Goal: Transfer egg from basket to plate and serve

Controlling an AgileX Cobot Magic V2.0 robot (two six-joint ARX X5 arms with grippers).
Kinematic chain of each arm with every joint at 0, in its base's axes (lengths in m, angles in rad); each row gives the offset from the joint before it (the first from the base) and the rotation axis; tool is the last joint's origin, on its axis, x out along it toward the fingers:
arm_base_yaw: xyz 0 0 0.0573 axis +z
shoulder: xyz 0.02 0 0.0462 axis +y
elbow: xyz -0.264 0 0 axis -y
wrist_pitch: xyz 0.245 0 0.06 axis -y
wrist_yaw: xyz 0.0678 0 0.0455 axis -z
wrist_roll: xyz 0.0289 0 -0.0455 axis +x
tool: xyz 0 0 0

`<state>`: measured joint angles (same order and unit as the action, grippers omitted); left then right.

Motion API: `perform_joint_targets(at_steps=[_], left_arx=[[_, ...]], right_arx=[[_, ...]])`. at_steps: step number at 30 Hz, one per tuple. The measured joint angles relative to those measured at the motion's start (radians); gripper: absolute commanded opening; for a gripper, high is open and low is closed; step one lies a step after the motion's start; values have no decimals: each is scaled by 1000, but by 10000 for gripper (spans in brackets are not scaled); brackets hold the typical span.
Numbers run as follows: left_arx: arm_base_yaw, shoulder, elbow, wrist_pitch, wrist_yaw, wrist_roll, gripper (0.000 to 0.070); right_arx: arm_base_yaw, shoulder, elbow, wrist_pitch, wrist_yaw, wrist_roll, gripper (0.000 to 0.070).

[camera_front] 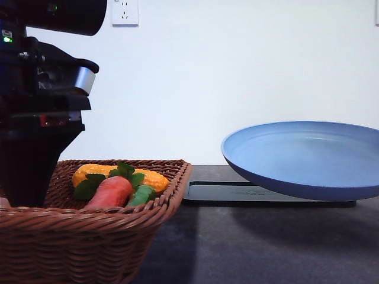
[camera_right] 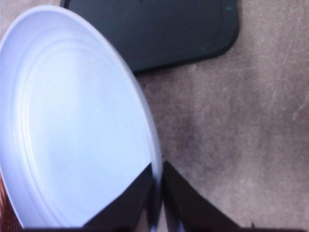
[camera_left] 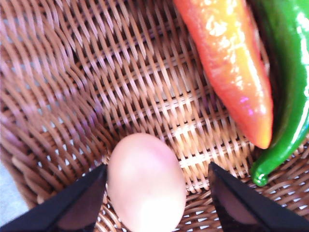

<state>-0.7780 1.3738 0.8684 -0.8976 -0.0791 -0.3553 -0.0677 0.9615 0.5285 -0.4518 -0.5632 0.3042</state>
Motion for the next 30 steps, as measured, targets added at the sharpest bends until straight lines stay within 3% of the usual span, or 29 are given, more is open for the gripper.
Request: perform_joint_targets(at_steps=[14,22,30], left_arx=[[0,19,0,-22,24,0,262],[0,19,0,-22,24,1,136],[0,20,26,-28,24,35,113]], right_arx=[[0,0,0,17,0,0,0],[0,0,0,20,0,0,0],[0,0,0,20,-3,0,0]])
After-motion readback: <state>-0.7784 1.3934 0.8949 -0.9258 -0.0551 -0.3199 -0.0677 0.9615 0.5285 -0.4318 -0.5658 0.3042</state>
